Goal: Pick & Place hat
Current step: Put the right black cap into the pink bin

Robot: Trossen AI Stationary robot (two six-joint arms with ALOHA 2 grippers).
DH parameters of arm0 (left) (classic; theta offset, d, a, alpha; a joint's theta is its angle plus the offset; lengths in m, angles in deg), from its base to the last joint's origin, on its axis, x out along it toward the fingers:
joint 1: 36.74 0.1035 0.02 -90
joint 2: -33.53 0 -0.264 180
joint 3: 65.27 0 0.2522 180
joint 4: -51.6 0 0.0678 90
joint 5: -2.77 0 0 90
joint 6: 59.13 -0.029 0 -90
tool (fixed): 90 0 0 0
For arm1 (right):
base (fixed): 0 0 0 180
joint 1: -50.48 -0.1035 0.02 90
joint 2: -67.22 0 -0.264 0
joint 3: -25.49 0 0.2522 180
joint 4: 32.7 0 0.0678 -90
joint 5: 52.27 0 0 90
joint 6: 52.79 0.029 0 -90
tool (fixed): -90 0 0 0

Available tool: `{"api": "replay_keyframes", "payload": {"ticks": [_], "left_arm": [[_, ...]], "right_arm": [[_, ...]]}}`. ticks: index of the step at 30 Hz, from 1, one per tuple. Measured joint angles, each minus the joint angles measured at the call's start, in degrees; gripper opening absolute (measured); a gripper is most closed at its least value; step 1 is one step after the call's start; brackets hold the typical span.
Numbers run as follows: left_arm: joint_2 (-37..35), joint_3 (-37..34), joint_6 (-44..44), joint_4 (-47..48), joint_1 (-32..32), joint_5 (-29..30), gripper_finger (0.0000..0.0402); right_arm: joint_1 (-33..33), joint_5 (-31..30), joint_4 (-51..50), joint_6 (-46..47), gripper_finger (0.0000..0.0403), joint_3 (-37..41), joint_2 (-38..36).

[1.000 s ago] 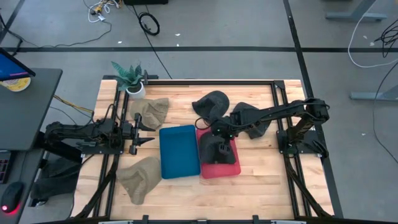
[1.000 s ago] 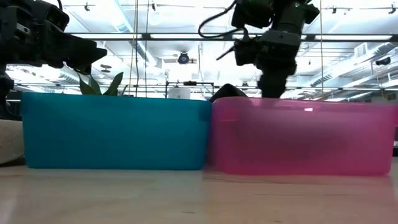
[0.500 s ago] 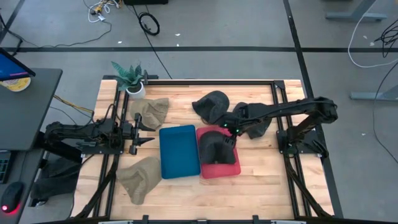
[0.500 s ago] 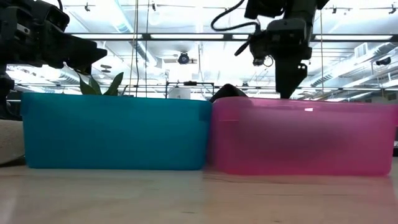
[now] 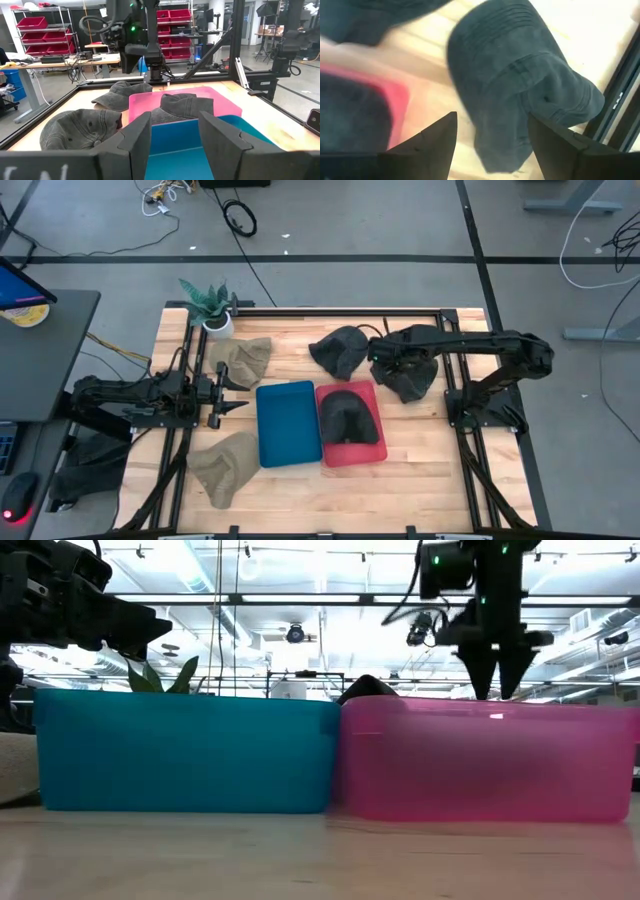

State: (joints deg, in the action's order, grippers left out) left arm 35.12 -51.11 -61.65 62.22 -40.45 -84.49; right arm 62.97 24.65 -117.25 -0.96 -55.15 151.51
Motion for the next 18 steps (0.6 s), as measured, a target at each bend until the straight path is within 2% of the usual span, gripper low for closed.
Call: {"api": "replay_keyframes", "payload": {"ticks": [6, 13, 18], "left_arm": [[0.0, 0.0, 0.0, 0.0, 0.0, 0.0, 0.017], [0.0, 0.0, 0.0, 0.0, 0.0, 0.0, 0.017], [0.0, 0.0, 0.0, 0.0, 0.0, 0.0, 0.017]], "right_arm": [[5.7, 0.6, 7.2, 0.2, 0.0235, 7.0, 0.0], [11.3, 5.2, 23.8, -2.1, 0.0224, 18.9, 0.0], [13.4, 5.0, 28.1, -2.2, 0.0202, 24.2, -0.2]]}}
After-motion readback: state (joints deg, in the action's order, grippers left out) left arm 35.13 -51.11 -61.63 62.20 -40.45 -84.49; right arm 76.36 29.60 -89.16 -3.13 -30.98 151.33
